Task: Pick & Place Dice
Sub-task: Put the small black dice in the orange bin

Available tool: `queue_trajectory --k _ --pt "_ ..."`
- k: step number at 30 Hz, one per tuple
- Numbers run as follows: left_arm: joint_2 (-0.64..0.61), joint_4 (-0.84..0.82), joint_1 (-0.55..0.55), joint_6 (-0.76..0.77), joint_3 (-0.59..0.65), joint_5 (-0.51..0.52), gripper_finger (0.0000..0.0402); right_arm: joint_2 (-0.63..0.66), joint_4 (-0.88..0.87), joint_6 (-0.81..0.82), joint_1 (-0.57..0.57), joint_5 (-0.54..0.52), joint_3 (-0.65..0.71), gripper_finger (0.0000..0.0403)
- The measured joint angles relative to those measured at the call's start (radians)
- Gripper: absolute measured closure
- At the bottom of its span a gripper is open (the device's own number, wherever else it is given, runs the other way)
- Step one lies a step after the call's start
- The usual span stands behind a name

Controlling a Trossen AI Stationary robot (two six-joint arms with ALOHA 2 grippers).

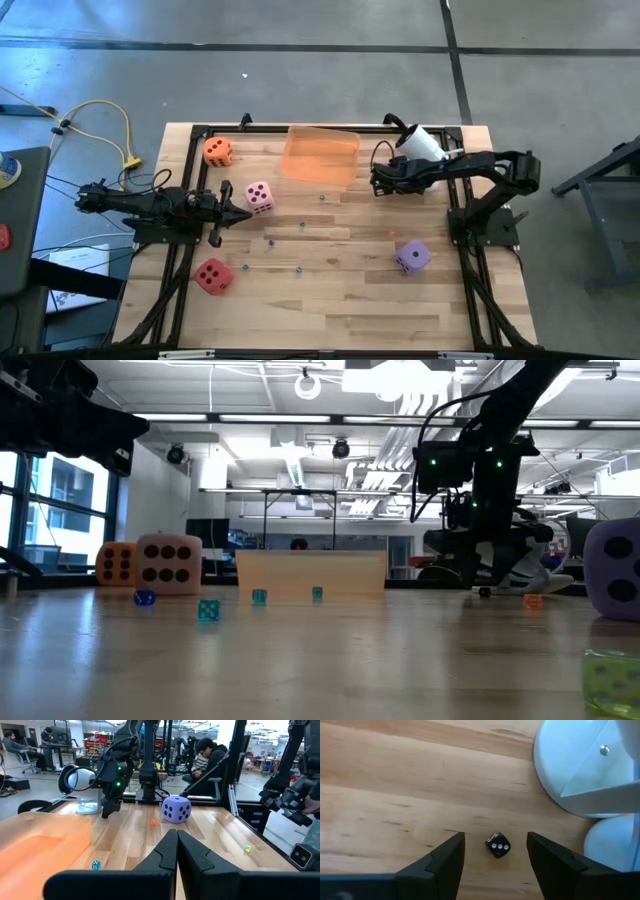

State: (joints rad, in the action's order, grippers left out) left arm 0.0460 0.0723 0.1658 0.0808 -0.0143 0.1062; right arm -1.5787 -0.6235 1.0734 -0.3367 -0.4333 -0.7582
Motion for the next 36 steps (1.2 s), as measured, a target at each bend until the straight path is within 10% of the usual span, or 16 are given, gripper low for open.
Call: queue_trajectory --k 36 --pt "0.000 0.000 0.000 0.046 0.000 0.000 0.0401 0.001 0.097 0.007 0.001 -0.035 0.071 0.0206"
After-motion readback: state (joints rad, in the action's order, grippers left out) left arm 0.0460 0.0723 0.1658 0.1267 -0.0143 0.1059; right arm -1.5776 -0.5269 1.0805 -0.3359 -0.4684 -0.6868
